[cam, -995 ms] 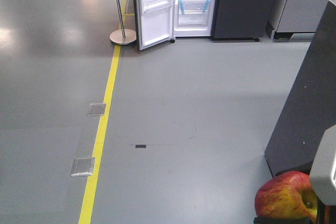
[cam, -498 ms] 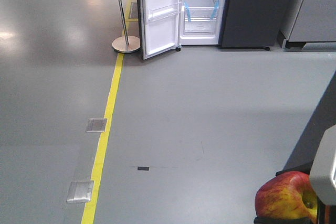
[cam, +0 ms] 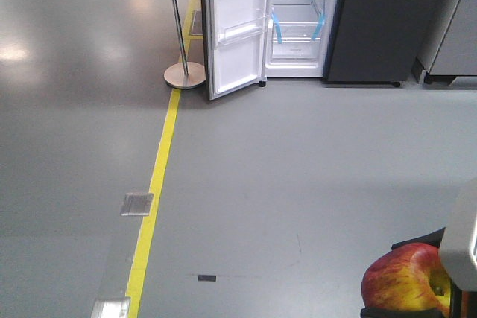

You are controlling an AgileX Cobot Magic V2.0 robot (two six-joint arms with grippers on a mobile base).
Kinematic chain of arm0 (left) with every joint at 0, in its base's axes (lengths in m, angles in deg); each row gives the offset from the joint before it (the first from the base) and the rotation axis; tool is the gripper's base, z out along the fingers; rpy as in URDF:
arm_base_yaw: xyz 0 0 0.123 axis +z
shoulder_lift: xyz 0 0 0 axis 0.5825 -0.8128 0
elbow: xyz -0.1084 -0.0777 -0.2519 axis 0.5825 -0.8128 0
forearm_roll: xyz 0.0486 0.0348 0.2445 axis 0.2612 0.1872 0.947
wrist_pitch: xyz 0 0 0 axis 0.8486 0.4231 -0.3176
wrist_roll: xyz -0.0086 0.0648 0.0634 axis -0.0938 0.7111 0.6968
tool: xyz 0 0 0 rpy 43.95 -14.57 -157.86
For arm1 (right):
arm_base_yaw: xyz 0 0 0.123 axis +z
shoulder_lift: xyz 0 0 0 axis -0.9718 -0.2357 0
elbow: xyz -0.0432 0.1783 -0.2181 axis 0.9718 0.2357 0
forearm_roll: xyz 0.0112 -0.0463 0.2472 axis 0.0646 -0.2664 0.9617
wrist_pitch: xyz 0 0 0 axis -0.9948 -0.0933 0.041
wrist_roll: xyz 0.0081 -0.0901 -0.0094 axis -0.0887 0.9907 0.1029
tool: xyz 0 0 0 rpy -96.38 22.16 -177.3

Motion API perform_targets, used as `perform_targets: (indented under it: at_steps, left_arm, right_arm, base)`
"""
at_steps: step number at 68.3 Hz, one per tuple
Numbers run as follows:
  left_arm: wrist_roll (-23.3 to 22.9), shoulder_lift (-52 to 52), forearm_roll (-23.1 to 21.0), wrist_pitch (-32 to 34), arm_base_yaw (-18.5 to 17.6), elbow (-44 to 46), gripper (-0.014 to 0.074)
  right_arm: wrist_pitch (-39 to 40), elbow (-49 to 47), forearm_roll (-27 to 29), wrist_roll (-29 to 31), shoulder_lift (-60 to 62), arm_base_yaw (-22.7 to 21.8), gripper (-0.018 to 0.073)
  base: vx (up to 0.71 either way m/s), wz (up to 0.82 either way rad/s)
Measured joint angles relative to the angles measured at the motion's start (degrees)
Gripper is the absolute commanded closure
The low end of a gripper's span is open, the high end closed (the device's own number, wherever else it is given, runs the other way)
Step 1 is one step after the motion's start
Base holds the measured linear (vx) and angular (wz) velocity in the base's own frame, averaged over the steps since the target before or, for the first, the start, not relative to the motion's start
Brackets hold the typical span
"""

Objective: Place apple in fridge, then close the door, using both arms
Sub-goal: 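Drive toward the open white refrigerator holding the apple, then approach the open refrigerator door bins with the apple held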

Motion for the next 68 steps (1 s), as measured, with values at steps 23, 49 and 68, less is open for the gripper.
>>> perform_targets:
  at_steps: [23,49,68]
  left_arm:
    - [0.00,0.00,0.00,0.00,0.00,0.00,0.0603]
    - [0.00,0.00,0.00,0.00,0.00,0.00,0.0603]
    - [0.00,0.00,0.00,0.00,0.00,0.00,0.0603]
  right_arm:
    - [0.00,0.00,0.00,0.00,0.00,0.00,0.0305]
    - [0.00,0.00,0.00,0.00,0.00,0.00,0.0305]
    - [0.00,0.00,0.00,0.00,0.00,0.00,0.0305]
  base:
    - [0.35,0.01]
    - [0.37,0.00]
    - [0.38,0.01]
